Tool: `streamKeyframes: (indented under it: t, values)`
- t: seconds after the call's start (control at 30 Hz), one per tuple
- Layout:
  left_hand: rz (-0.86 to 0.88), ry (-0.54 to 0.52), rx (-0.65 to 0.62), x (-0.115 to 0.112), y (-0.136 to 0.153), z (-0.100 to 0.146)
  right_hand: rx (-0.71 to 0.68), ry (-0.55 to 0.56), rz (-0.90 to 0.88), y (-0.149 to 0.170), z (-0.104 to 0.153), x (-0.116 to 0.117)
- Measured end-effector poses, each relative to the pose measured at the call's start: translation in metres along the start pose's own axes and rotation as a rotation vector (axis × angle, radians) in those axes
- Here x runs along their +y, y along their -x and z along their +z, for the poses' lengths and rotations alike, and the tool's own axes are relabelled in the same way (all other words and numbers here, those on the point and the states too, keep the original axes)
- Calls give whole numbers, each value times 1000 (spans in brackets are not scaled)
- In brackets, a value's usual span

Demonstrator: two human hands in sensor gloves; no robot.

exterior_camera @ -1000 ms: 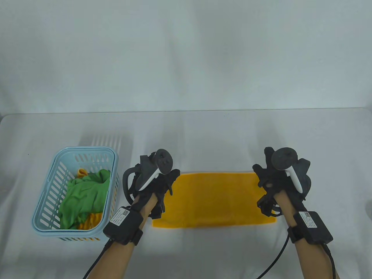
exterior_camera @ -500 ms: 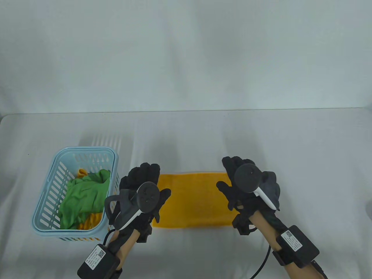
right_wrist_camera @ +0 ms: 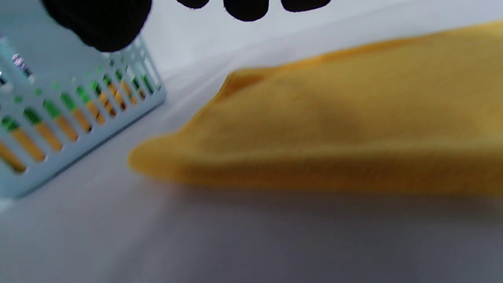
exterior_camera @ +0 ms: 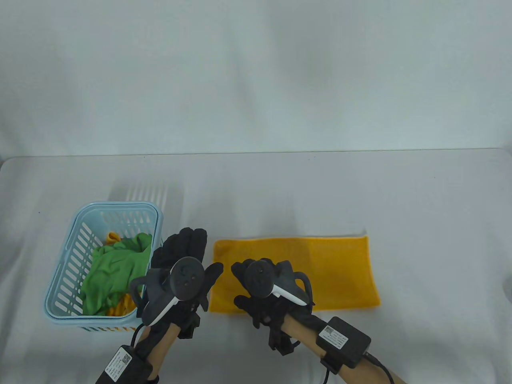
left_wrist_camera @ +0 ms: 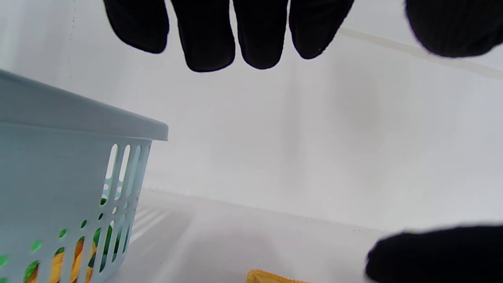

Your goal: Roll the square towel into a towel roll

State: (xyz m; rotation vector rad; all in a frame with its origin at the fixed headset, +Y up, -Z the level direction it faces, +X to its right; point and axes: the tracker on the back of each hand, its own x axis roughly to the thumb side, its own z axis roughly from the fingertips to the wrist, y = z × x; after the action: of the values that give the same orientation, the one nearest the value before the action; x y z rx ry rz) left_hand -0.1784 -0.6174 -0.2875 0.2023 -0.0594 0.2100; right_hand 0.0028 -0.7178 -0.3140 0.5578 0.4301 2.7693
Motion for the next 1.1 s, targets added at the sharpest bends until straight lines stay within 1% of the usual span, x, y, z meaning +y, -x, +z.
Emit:
streamKeyframes:
  t: [0.1,0.17,0.33,0.43,0.67,0.73,0.83,1.1]
  values:
    - [5,1,-3,0,0,1,-52,-84,25,-12,-9,19]
    - [6,1,-7,-1,0,1,-65,-120,44,-18,-13,28]
    - [8,2,-9,-1,0,1,-65,-155,80,-27,-26,43]
    - [11,3,-6,-1,0,1,-54,-128,128,-31,-32,47]
    - [6,15,-7,-2,-1,1,-13,-118,243,-40,-43,56]
    - [5,16,-7,-2,-1,1,-4,-96,271,-41,-46,58]
    - [5,18,-6,-2,-1,1,8,-65,255,-43,-50,57]
    - [5,18,-6,-2,-1,1,19,-15,115,-36,-53,47]
